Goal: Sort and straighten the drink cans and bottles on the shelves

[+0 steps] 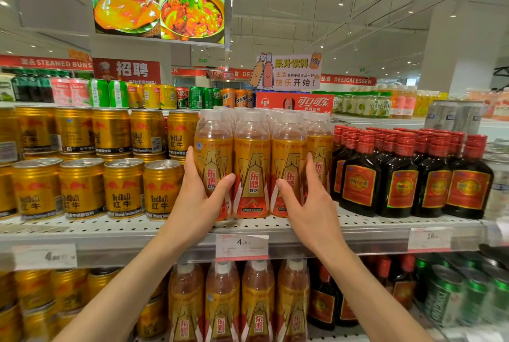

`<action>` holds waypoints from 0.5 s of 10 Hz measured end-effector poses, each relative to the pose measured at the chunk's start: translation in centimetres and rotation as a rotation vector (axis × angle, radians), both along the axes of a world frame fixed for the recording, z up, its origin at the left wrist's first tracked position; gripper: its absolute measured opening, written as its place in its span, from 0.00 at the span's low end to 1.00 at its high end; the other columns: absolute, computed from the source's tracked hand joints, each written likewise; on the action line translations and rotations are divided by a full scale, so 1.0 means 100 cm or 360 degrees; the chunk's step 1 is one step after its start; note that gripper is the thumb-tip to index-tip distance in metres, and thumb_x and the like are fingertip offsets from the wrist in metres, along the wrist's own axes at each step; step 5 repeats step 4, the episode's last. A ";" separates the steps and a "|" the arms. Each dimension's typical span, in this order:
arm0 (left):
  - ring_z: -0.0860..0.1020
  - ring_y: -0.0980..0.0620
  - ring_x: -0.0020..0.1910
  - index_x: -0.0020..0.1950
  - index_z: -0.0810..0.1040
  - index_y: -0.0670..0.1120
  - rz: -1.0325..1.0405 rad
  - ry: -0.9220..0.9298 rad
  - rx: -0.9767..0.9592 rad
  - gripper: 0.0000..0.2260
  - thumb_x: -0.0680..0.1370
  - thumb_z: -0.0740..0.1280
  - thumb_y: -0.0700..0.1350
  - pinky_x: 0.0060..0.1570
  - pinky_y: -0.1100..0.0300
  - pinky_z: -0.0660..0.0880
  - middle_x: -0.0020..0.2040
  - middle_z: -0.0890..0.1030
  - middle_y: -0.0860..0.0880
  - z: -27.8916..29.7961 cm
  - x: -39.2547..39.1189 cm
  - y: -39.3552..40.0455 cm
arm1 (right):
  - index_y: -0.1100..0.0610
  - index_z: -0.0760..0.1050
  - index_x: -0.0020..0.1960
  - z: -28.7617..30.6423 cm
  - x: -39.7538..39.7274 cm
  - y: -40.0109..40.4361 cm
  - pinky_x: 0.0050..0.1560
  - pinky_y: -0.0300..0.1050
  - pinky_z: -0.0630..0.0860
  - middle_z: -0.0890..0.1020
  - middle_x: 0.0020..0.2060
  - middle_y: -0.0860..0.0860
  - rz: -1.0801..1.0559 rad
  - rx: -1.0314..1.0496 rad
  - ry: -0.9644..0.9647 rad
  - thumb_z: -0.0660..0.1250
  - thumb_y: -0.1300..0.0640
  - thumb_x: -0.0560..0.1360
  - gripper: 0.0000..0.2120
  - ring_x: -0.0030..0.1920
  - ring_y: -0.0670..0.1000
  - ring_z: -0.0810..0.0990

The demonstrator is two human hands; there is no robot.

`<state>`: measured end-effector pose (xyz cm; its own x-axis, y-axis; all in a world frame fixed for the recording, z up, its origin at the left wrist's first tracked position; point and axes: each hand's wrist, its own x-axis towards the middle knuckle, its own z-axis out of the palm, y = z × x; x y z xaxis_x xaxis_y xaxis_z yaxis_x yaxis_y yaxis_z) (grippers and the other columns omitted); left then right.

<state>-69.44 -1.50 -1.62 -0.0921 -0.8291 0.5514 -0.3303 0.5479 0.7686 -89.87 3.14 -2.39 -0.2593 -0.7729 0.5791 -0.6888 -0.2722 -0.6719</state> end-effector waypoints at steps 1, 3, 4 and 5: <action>0.57 0.53 0.79 0.79 0.34 0.58 0.0186 -0.0072 -0.0069 0.46 0.76 0.64 0.65 0.75 0.48 0.61 0.82 0.52 0.54 -0.001 -0.004 0.004 | 0.45 0.39 0.82 0.000 0.001 0.000 0.76 0.49 0.60 0.55 0.82 0.47 -0.0034 0.0029 0.0062 0.57 0.34 0.80 0.41 0.80 0.50 0.58; 0.46 0.53 0.81 0.82 0.41 0.52 0.0433 -0.0421 -0.0640 0.41 0.79 0.65 0.57 0.74 0.55 0.55 0.82 0.41 0.52 -0.005 -0.004 0.019 | 0.47 0.38 0.82 0.001 -0.001 0.012 0.80 0.52 0.53 0.50 0.83 0.47 -0.0157 -0.0046 0.0318 0.57 0.34 0.79 0.42 0.81 0.48 0.50; 0.46 0.48 0.81 0.82 0.51 0.52 0.0541 -0.0763 -0.0872 0.36 0.79 0.64 0.58 0.75 0.50 0.57 0.82 0.41 0.48 -0.009 0.006 0.026 | 0.48 0.43 0.83 -0.005 0.002 0.019 0.81 0.54 0.52 0.50 0.83 0.48 -0.0257 -0.0210 0.0558 0.52 0.32 0.80 0.39 0.82 0.47 0.49; 0.46 0.48 0.81 0.82 0.51 0.52 0.0541 -0.0763 -0.0872 0.36 0.79 0.64 0.58 0.75 0.50 0.57 0.82 0.41 0.48 -0.009 0.006 0.026 | 0.48 0.43 0.83 -0.005 0.002 0.019 0.81 0.54 0.52 0.50 0.83 0.48 -0.0257 -0.0210 0.0558 0.52 0.32 0.80 0.39 0.82 0.47 0.49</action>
